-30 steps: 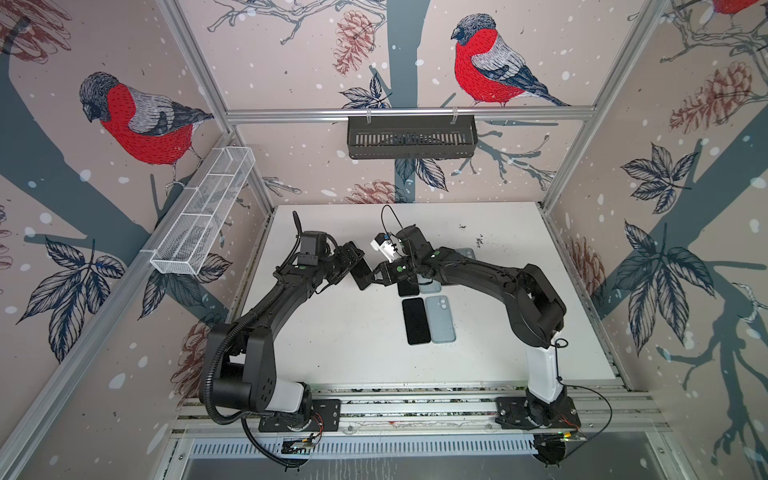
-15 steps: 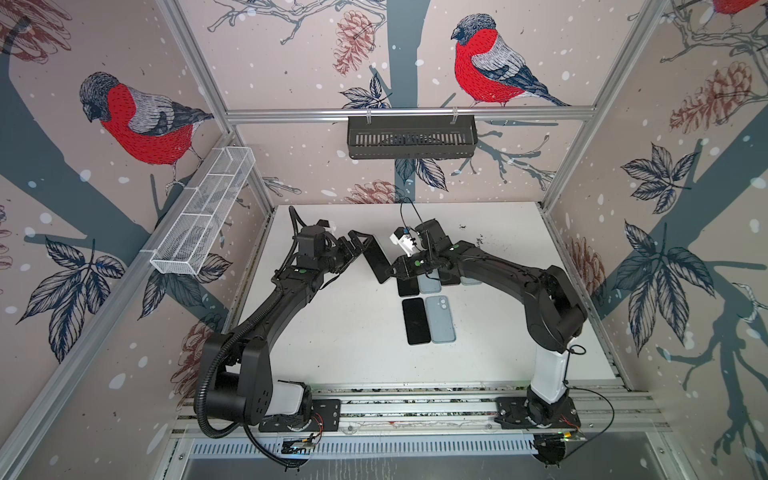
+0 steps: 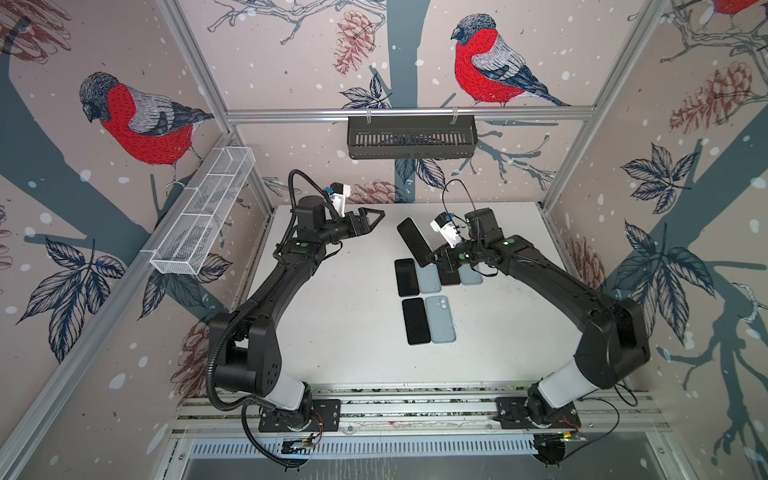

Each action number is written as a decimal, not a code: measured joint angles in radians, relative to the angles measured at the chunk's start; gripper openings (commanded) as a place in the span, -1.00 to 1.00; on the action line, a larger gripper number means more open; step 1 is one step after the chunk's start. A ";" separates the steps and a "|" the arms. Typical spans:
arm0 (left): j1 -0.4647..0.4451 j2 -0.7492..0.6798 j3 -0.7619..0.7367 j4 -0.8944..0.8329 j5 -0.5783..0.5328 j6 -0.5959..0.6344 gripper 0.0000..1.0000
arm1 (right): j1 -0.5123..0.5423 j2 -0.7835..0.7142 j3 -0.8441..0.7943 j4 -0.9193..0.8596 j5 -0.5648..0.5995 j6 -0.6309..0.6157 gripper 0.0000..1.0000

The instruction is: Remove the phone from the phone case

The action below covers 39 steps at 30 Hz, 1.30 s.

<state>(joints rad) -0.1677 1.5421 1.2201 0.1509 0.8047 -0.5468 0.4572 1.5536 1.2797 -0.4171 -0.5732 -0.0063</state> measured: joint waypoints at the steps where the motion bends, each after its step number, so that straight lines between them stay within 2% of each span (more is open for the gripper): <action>1: 0.000 0.008 0.010 -0.002 0.023 0.029 0.96 | -0.009 -0.013 -0.010 -0.002 0.000 -0.032 -1.00; 6: 0.000 0.026 0.039 -0.033 0.131 0.197 0.93 | -0.062 -0.073 -0.052 -0.003 -0.020 -0.217 -1.00; 11: -0.005 0.006 0.029 -0.114 0.188 0.390 0.92 | -0.108 -0.102 -0.075 -0.009 -0.068 -0.405 -1.00; 19: -0.036 -0.053 -0.048 -0.185 0.254 0.694 0.86 | -0.113 -0.050 -0.042 -0.086 -0.201 -0.624 -1.00; 22: -0.045 -0.065 -0.080 -0.178 0.277 0.756 0.76 | -0.104 -0.026 -0.017 -0.129 -0.245 -0.679 -1.00; 25: -0.051 -0.064 -0.086 -0.175 0.296 0.799 0.50 | -0.088 -0.014 -0.011 -0.159 -0.267 -0.716 -1.00; 29: -0.071 -0.049 -0.085 -0.170 0.323 0.846 0.27 | -0.066 -0.006 -0.010 -0.181 -0.286 -0.734 -1.00; 39: -0.081 -0.023 -0.085 -0.184 0.359 0.903 -0.08 | -0.057 0.008 0.005 -0.186 -0.292 -0.734 -1.00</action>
<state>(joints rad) -0.2485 1.5196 1.1355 -0.0334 1.1633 0.3565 0.4000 1.5612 1.2846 -0.6029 -0.8654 -0.7406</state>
